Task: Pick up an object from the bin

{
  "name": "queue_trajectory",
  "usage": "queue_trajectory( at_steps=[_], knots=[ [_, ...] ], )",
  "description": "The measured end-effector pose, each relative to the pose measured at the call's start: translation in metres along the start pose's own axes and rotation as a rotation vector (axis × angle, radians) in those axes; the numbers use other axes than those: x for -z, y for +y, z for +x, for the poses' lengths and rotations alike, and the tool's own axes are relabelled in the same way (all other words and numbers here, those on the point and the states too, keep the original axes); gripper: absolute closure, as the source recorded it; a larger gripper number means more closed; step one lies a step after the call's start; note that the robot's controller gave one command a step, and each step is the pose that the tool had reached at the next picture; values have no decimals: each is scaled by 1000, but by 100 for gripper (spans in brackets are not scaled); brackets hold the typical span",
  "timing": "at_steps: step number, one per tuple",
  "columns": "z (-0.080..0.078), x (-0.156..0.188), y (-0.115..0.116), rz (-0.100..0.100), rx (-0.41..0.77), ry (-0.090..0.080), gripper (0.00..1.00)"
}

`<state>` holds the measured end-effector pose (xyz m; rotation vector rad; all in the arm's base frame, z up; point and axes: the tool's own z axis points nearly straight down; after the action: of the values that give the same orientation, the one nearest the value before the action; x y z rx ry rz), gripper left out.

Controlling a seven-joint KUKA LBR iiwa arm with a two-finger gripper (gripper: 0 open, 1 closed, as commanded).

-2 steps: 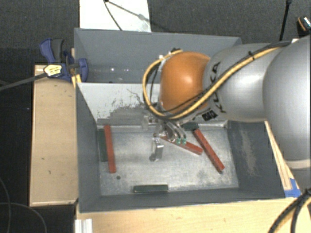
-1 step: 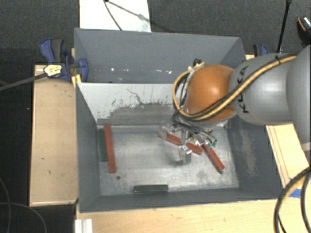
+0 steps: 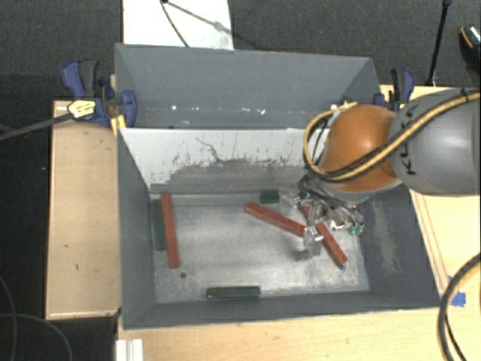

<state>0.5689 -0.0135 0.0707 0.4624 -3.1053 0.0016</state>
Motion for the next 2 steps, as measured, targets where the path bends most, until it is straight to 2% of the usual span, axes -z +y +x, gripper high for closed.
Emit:
queue_trajectory(
  at_steps=[1, 2],
  knots=[
    [-2, 2, 3, -2, 0, -4, 100],
    [-1, 0, 3, -2, -2, 0, 0]
  ],
)
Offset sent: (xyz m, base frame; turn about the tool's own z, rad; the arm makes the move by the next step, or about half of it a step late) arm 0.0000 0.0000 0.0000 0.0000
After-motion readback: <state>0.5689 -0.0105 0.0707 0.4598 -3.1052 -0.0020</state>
